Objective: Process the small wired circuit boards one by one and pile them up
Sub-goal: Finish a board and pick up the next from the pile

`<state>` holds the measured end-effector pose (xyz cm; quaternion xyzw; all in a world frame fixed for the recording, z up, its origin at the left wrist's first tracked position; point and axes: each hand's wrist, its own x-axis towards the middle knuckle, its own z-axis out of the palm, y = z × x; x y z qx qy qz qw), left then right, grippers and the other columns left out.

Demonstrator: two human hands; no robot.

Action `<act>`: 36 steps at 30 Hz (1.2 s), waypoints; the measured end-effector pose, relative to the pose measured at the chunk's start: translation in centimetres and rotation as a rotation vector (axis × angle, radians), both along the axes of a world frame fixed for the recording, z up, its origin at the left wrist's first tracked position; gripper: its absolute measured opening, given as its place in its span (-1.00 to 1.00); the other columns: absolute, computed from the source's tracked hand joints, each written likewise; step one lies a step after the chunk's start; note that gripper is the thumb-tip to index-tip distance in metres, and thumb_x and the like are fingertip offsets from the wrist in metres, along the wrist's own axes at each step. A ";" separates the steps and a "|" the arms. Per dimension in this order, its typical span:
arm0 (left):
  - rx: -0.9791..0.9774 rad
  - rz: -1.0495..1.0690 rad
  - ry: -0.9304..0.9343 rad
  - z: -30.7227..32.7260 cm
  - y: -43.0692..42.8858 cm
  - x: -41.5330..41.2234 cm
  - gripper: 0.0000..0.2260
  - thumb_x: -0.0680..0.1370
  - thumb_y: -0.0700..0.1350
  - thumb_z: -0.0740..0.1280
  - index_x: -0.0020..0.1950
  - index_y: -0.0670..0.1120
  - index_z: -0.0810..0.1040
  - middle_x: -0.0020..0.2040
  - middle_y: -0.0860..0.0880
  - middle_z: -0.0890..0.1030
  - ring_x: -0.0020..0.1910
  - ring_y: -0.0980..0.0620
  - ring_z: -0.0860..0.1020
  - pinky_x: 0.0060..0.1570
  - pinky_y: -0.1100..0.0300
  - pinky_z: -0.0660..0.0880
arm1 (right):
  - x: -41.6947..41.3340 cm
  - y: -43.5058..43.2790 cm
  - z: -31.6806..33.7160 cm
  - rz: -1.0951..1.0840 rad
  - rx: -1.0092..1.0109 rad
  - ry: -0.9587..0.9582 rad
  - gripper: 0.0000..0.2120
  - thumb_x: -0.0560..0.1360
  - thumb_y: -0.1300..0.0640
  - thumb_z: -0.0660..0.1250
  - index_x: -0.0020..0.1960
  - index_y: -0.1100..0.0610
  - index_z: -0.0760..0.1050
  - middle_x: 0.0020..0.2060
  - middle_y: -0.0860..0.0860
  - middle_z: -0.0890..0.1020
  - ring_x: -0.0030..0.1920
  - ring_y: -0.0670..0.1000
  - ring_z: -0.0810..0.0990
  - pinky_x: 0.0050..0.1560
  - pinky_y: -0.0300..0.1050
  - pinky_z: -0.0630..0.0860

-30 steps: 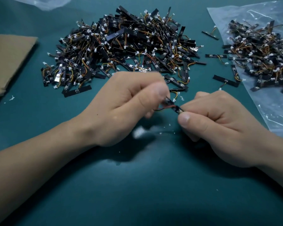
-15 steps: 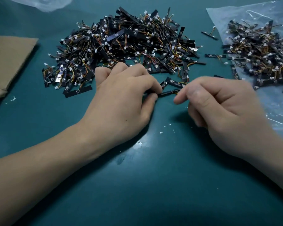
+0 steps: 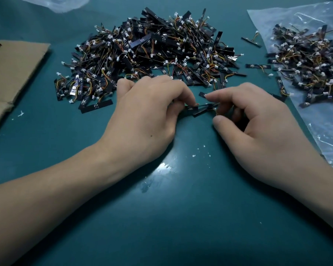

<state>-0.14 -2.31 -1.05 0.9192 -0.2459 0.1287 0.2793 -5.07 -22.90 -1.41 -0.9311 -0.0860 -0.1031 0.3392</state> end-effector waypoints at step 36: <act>-0.311 -0.230 0.194 1.1 0.2 -0.3 -0.78 0.65 -0.06 0.32 -0.13 -0.12 0.63 -0.35 -0.05 0.57 -0.37 0.02 0.47 -0.35 0.27 0.37 | -0.2 -0.5 0.7 0.071 0.357 -0.175 -0.87 0.56 0.12 0.48 0.00 -0.11 0.63 -0.14 -0.03 0.67 -0.20 0.12 0.59 -0.19 0.02 0.51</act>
